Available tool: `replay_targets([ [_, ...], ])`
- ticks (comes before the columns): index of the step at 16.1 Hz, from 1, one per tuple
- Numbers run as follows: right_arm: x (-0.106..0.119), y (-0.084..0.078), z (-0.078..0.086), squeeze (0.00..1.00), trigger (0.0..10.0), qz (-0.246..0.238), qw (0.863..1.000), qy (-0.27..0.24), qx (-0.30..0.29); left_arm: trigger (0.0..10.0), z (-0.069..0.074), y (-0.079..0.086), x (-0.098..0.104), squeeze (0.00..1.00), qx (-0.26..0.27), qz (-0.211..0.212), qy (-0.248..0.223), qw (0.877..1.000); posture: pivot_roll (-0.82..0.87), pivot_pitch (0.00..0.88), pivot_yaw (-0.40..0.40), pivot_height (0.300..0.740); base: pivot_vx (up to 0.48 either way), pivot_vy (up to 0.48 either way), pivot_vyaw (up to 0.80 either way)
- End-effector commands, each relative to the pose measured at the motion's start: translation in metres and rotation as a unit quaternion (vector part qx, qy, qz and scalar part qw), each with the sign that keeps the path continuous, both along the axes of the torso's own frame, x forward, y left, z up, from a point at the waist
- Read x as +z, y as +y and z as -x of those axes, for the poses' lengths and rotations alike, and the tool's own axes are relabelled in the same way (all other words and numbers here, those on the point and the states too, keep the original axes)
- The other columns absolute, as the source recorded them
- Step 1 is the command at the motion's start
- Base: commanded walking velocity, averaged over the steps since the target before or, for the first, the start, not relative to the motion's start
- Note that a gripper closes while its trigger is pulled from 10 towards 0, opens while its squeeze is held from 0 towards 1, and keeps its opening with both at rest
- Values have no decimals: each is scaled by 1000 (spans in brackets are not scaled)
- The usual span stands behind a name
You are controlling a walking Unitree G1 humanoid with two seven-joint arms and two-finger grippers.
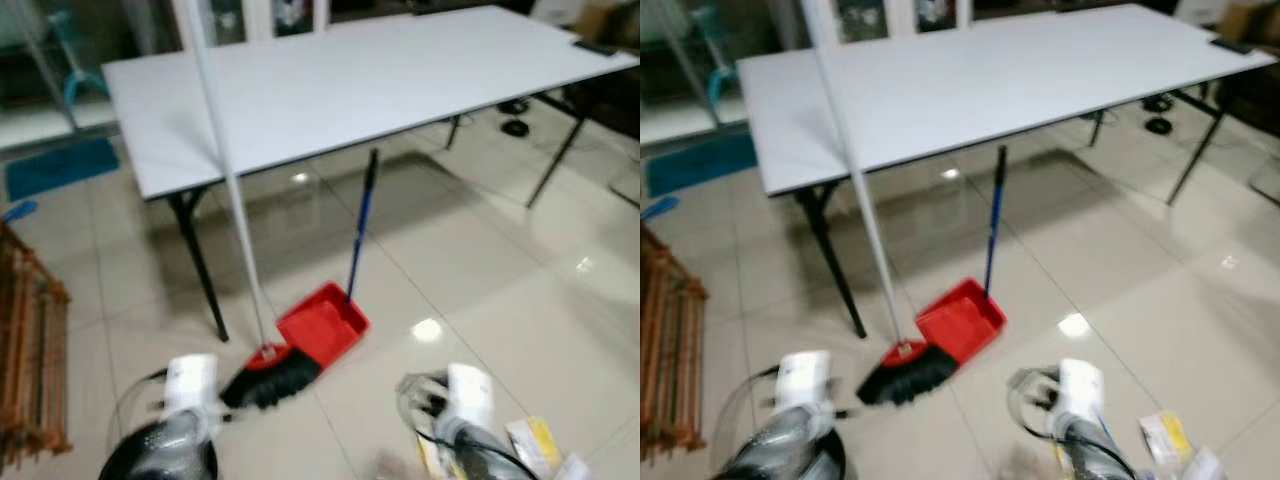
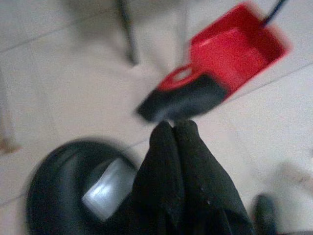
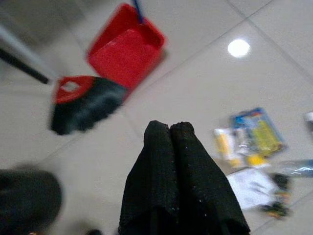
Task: Sweep floor
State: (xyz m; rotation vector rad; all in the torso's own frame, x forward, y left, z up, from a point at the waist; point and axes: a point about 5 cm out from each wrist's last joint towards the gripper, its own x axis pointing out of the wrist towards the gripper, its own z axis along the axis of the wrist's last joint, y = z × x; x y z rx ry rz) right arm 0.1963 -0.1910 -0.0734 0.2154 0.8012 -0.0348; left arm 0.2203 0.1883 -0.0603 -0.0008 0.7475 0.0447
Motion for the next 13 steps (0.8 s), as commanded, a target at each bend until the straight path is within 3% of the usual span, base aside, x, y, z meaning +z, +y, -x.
replay_targets([
  [1,5,9,-11,0,10000,-7,1000,-18,7,10000,6,14,-1,0,9,-17,8,1000,-3,0,-2,740,435,0,0],
  [10,4,9,-9,0,10000,-10,1000,-17,2,10000,5,14,-1,0,13,-17,3,1000,-7,2,-3,740,416,0,0],
  [13,4,10,-9,0,10000,-12,1000,-16,2,10000,4,14,0,0,14,-17,5,1000,-5,12,-4,740,0,0,0],
])
